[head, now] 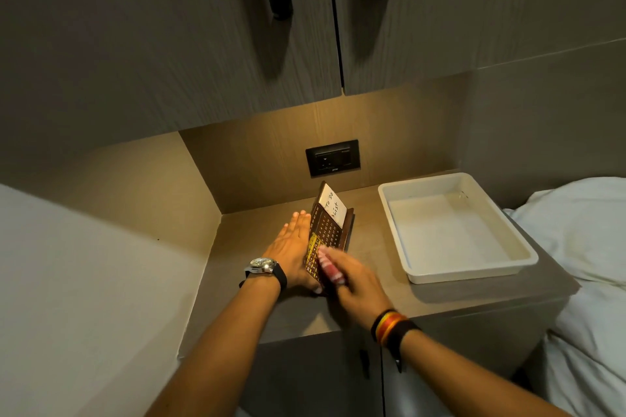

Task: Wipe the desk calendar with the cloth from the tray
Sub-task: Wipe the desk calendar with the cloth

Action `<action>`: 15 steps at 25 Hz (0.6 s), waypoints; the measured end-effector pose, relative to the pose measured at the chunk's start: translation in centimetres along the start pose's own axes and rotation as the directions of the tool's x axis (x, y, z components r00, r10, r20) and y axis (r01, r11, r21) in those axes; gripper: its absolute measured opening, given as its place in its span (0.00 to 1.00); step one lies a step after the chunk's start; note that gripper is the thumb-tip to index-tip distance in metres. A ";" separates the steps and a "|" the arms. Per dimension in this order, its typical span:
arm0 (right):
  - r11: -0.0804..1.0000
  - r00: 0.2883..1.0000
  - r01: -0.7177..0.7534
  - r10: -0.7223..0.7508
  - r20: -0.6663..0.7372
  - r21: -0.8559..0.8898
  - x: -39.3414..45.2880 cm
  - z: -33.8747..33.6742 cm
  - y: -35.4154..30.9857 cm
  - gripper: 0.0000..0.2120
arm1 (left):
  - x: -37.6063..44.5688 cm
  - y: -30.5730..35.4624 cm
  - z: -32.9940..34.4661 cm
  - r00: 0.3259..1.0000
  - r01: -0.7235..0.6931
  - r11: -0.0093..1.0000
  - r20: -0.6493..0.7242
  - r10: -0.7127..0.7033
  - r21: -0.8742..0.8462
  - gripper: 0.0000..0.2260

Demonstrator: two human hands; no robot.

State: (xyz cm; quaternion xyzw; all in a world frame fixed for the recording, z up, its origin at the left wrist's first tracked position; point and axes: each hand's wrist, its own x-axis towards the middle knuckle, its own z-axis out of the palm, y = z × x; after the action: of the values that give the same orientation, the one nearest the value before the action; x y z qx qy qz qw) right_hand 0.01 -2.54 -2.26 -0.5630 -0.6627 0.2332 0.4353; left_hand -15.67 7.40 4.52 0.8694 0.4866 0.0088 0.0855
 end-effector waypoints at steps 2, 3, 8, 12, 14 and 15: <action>1.000 0.996 -0.005 0.004 -0.094 -0.005 2.5 -3.5 -0.1 0.20 | 0.1 0.0 -0.1 1.000 0.018 0.998 0.012 -0.019 0.053 0.70; 0.999 0.990 -0.025 0.018 -0.140 -0.043 3.8 -5.7 0.2 0.21 | 0.3 0.1 -0.2 1.000 0.020 0.995 0.014 -0.021 0.094 0.70; 0.900 0.975 -0.177 0.106 -0.194 -0.399 8.4 -16.4 4.2 0.23 | 1.3 3.2 0.1 0.992 -0.035 0.979 -0.111 0.058 0.200 0.60; 0.747 0.964 -0.266 0.213 -0.159 -0.609 8.1 -19.4 8.1 0.24 | 2.2 9.3 2.7 0.989 -0.111 0.994 -0.104 0.109 -0.023 0.45; 0.726 0.956 -0.276 0.277 -0.100 -0.629 6.8 -18.9 10.0 0.21 | 2.7 12.6 4.6 0.991 -0.110 0.987 -0.083 0.101 -0.113 0.40; 0.737 0.942 -0.292 0.332 -0.050 -0.610 6.3 -18.3 10.7 0.20 | 2.9 14.0 5.6 0.993 -0.100 0.985 -0.071 0.090 -0.140 0.38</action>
State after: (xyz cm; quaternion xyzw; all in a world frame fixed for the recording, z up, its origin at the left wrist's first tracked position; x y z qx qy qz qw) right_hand 21.29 2.82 0.56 -0.7682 -0.6115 0.0944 0.1645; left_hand -1.74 1.88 1.03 0.8824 0.4452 0.0761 0.1316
